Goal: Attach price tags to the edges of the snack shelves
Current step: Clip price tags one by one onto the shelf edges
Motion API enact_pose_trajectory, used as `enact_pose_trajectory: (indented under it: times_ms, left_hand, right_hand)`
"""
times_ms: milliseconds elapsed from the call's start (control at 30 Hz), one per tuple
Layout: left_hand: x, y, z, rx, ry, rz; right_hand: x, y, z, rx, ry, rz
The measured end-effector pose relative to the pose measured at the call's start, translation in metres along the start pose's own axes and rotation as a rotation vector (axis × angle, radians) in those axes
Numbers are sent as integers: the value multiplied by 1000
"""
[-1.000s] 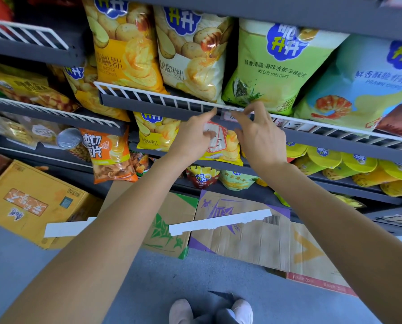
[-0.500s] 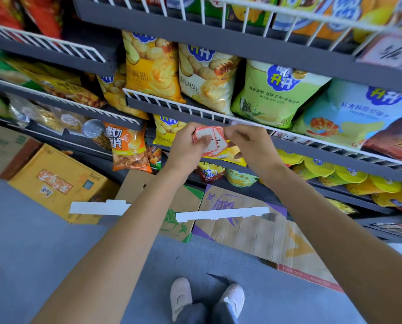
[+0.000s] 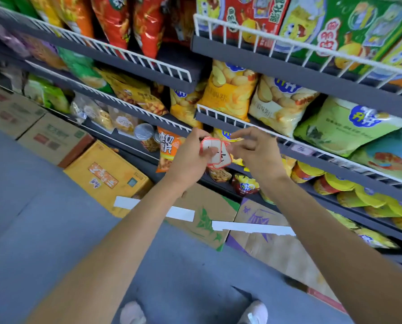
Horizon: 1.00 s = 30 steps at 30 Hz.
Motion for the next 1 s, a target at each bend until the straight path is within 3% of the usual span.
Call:
enact_pose_trajectory:
  times_ms: [433, 700, 1000]
  left_hand:
    - [114, 1, 217, -18, -5, -33]
    - [128, -27, 296, -67, -30, -76]
    - [162, -97, 384, -142, -35, 10]
  right_hand:
    - [61, -5, -236, -65, -36, -60]
    - [107, -39, -299, -120, -2, -62]
    - [136, -121, -381, -88, 1, -124]
Point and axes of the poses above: each hand's wrist, its own y-axis away from the middle knuckle, its own z-axis out of the back of the hand, x = y × z, the point moved 10 cm from there along -y, towards the middle knuckle, and after that the axes turned 7 degrees about y, right-handed, at the moved point
